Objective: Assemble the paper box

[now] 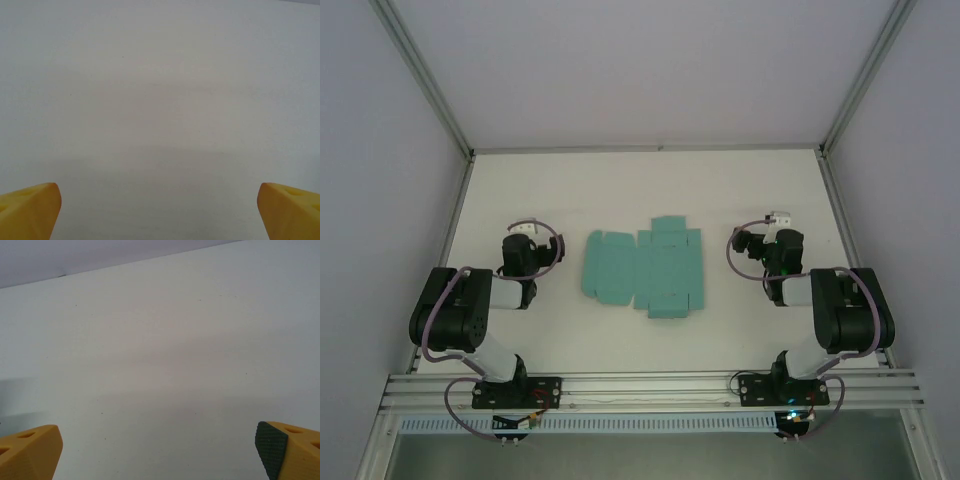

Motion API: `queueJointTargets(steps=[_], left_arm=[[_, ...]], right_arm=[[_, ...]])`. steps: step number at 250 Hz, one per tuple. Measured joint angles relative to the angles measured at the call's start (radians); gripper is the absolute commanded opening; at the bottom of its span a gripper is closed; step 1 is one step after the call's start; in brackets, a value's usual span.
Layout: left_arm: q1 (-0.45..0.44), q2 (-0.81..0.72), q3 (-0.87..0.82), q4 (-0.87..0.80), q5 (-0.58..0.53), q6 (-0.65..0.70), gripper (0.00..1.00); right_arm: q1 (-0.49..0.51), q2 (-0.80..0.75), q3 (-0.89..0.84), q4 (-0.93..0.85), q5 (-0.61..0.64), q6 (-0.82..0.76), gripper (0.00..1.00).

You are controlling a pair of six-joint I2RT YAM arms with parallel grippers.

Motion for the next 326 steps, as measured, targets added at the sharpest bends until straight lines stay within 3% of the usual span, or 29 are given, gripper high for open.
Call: queueJointTargets(steps=[179, 262, 292, 326], left_arm=[[0.000, -0.006, 0.007, -0.018, -0.005, 0.000, 1.00], [-0.001, -0.294, 0.171, -0.374, -0.015, -0.055, 1.00], [-0.019, -0.375, 0.243, -0.504, 0.033, -0.135, 1.00], [-0.053, -0.419, 0.259, -0.621, 0.135, -0.224, 1.00]], right_arm=[[0.000, -0.010, 0.008, -0.029, 0.006, 0.005, 1.00], [0.056, -0.233, 0.236, -0.438, 0.096, 0.053, 1.00], [0.124, -0.297, 0.300, -0.576, 0.108, 0.104, 1.00], [0.203, -0.336, 0.327, -0.721, 0.064, 0.188, 0.91]])
